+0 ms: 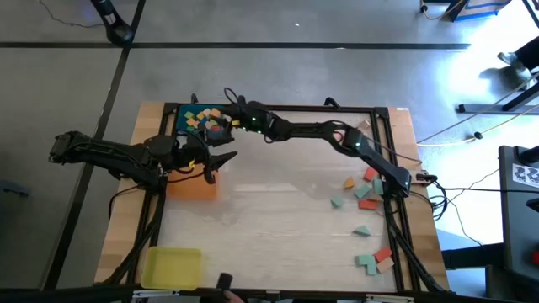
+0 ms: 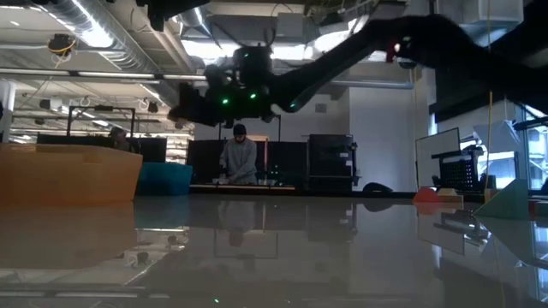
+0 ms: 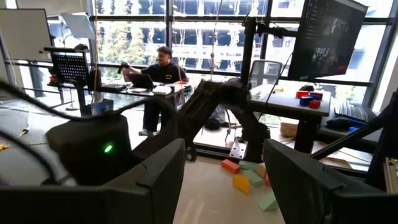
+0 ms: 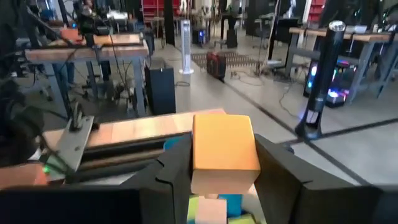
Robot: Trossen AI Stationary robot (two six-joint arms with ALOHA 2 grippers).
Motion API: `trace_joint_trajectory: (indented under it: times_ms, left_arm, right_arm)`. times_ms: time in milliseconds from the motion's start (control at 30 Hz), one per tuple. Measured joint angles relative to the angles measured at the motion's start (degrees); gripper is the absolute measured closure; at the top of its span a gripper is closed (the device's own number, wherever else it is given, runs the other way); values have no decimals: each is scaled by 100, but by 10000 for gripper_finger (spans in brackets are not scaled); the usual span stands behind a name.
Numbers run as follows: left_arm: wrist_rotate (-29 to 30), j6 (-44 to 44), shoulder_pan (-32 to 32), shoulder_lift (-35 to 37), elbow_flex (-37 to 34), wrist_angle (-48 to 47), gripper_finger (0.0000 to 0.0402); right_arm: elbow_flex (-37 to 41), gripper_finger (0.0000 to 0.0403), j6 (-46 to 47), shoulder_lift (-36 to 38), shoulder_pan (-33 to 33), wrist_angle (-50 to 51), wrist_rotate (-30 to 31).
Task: Sort blocks by size
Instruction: Put the yellow cube block into the blue bin, then put the light blue cube block into the blue bin
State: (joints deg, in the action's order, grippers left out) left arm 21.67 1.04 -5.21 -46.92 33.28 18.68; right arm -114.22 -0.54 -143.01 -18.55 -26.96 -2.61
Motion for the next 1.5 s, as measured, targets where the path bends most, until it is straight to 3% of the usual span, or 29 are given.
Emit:
trace_joint_trajectory:
  times_ms: [367, 700, 967, 1300, 1500]
  left_arm:
    - [0, -5, 0, -2, -2, -9, 196]
    - [0, 2, 0, -1, -2, -4, 196]
    - [0, -65, 0, -1, -2, -4, 196]
    - [0, -151, 0, 0, -2, -4, 196]
    - [0, -149, 0, -1, -2, -4, 196]
  right_arm:
    - [-1939, 262, -127, -1371, -109, 40, 5]
    - [-2078, 262, 595, -1466, -297, 96, 8]
    - [-2078, 259, 634, -1466, -286, 114, 244]
    - [-2078, 146, 632, -1464, -282, 203, 199]
    - [-2067, 119, 621, -1360, -284, 330, 200]
